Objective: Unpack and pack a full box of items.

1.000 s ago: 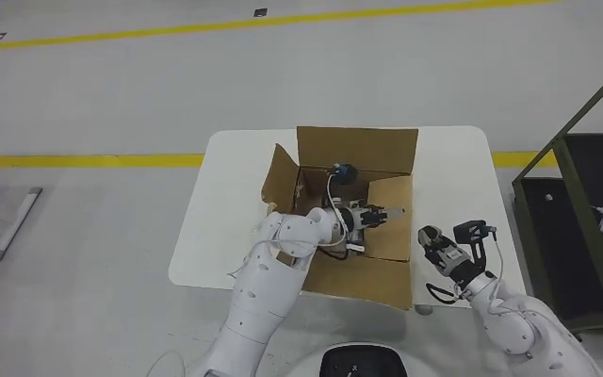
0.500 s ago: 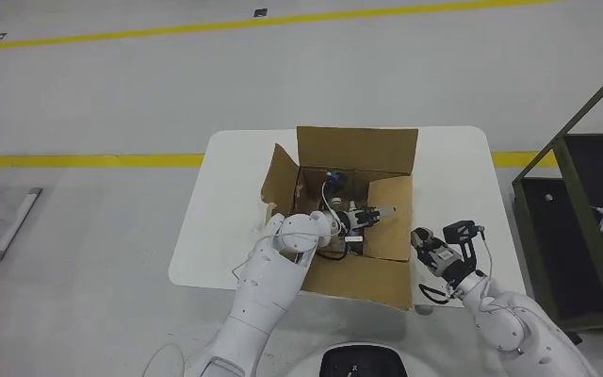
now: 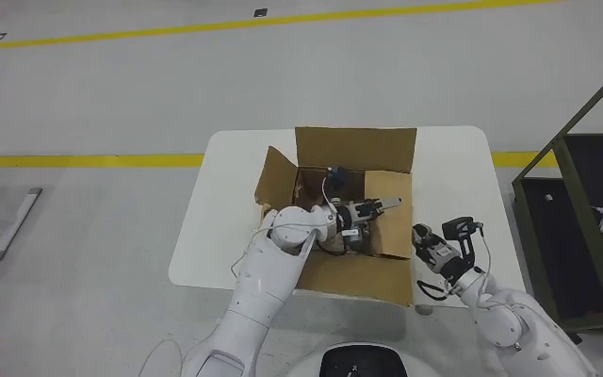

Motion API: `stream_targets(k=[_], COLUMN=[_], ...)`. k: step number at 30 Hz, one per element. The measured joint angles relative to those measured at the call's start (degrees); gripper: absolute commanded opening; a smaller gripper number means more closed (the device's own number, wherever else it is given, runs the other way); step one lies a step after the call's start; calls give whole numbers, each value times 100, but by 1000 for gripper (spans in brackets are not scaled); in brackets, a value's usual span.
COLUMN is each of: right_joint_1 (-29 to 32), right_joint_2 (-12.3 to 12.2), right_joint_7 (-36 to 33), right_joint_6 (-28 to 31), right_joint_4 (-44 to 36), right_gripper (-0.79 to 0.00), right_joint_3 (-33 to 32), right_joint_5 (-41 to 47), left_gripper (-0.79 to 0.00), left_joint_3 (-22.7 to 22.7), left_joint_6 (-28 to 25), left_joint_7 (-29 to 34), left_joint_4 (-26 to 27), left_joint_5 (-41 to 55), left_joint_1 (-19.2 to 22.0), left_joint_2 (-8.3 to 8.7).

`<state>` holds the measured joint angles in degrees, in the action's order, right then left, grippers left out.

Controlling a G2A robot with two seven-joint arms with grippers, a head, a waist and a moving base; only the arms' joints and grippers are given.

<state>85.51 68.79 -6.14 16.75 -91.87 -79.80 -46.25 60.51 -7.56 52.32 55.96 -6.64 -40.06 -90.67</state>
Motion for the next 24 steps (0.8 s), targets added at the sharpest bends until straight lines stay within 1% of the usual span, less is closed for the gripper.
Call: stream_targets(k=[1, 2, 3, 4, 6, 7, 8, 9, 10, 11, 12, 13, 15, 17, 19, 22, 24], right_joint_1=[19, 40, 73, 101, 172, 201, 227, 259, 279, 294, 302, 307, 327, 354, 380, 375, 362], right_joint_2=[0, -2, -6, -9, -16, -18, -20, -24, -27, -30, -36, -40, -49, -62, -79, -103, -108], right_joint_7=[26, 44, 71, 83, 76, 62, 35, -28, -106, -207, -350, -462, -720, -935, -1186, -1449, -1496], right_joint_6=[-51, -113, -217, -304, -535, -622, -691, -750, -765, -765, -760, -748, -713, -692, -655, -645, -644], right_joint_4=[-38, -81, -149, -207, -362, -427, -489, -568, -626, -676, -723, -755, -825, -901, -976, -979, -971], right_gripper=[-397, -145, -166, -160, -117, -123, -160, -219, -240, -283, -385, -409, -419, -446, -449, -474, -465], right_joint_3=[-37, -89, -183, -267, -502, -614, -731, -886, -995, -1102, -1243, -1342, -1557, -1717, -1849, -1924, -1928], right_joint_5=[36, 78, 153, 232, 499, 664, 856, 1133, 1365, 1622, 1968, 2227, 2835, 3217, 3482, 3521, 3505], left_gripper=[0, 0, 0, 0, 0, 0, 0, 0, 0, 0, 0, 0, 0, 0, 0, 0, 0], left_joint_3=[13, 23, 28, 26, -20, -57, -101, -177, -248, -328, -445, -541, -772, -970, -1173, -1377, -1484], left_joint_6=[-42, -83, -135, -173, -276, -330, -374, -419, -464, -523, -602, -657, -747, -809, -875, -941, -990], left_joint_7=[41, 88, 169, 236, 375, 417, 444, 472, 486, 499, 528, 553, 603, 605, 559, 519, 548], left_joint_4=[72, 147, 251, 327, 493, 548, 585, 603, 601, 588, 549, 512, 384, 236, 28, -280, -458], left_joint_5=[46, 102, 193, 274, 434, 485, 547, 625, 671, 716, 766, 783, 789, 728, 669, 670, 686], left_joint_1=[-12, -28, -50, -65, -76, -71, -61, -35, -4, 36, 98, 154, 297, 425, 554, 701, 791], left_joint_2=[7, 14, 19, 21, 15, 8, -3, -24, -44, -68, -102, -129, -195, -254, -321, -404, -453])
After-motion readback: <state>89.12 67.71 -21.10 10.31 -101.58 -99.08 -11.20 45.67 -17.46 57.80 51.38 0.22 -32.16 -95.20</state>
